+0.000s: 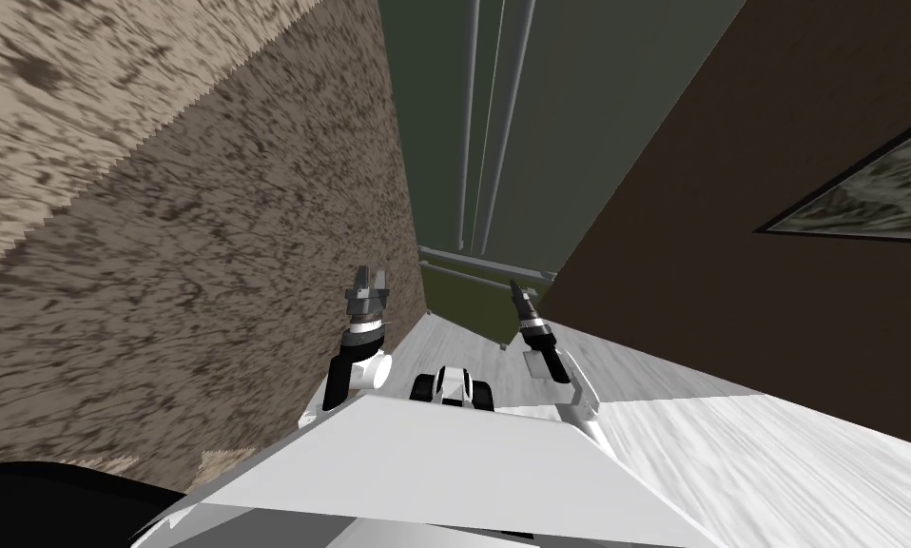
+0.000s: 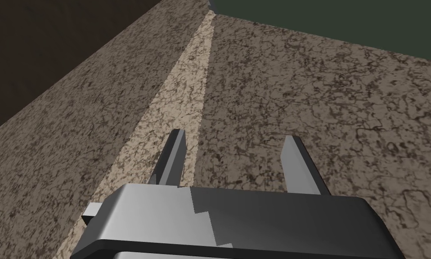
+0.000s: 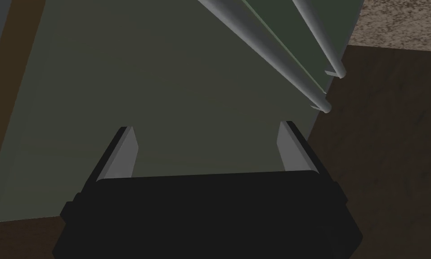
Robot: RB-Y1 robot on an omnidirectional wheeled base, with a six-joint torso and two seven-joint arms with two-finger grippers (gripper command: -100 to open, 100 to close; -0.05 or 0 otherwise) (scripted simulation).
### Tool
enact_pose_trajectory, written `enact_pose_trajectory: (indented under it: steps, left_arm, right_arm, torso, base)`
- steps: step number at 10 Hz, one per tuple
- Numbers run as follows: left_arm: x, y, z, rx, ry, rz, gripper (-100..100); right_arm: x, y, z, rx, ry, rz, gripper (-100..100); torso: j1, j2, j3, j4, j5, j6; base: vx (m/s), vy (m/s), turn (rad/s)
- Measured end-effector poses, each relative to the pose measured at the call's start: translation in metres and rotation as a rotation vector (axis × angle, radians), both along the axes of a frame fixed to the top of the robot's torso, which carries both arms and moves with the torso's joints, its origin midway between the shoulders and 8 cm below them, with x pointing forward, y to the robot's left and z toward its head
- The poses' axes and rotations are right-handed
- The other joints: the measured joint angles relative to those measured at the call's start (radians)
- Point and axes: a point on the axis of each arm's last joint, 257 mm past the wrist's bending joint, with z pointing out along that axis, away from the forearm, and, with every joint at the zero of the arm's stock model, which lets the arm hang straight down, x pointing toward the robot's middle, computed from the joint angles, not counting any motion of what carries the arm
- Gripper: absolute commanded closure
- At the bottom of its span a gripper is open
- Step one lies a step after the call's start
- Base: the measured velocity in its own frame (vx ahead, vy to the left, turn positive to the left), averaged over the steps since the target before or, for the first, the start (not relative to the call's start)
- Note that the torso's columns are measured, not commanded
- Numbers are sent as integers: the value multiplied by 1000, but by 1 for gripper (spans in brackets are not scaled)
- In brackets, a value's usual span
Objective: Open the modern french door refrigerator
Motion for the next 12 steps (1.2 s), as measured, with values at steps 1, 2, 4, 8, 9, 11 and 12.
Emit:
enact_pose_trajectory:
  steps: [1,2,4,8,9,11,12]
  left_arm:
    - [0,0,0,0,0,0,0]
    - [0,0,0,0,0,0,0]
    - [0,0,0,0,0,0,0]
    - [0,0,0,0,0,0,0]
    - [0,0,0,0,0,0,0]
    - [0,0,0,0,0,0,0]
    - [0,0,0,0,0,0,0]
  right_arm:
    - [7,0,-4,-27,6,-10,-100]
    - [17,2,-7,-65,10,-20,-100]
    - [38,1,-19,-176,29,-55,-100]
    - [78,3,-32,-371,55,-122,-100]
    - [86,3,-33,-405,58,-135,-100]
    - [105,-1,-36,-514,68,-174,-100]
    - [114,-5,-38,-548,76,-189,-100]
  torso:
    - [-1,0,0,0,0,0]
    - [0,-1,0,0,0,0]
    - [1,0,0,0,0,0]
    - [1,0,0,0,0,0]
    - [-1,0,0,0,0,0]
    - [0,0,0,0,0,0]
    - [-1,-1,0,0,0,0]
  base:
    - [0,49,56]
    - [-5,71,91]
    - [-3,63,61]
    - [0,63,64]
    - [-11,52,50]
    - [-3,59,66]
    - [2,52,36]
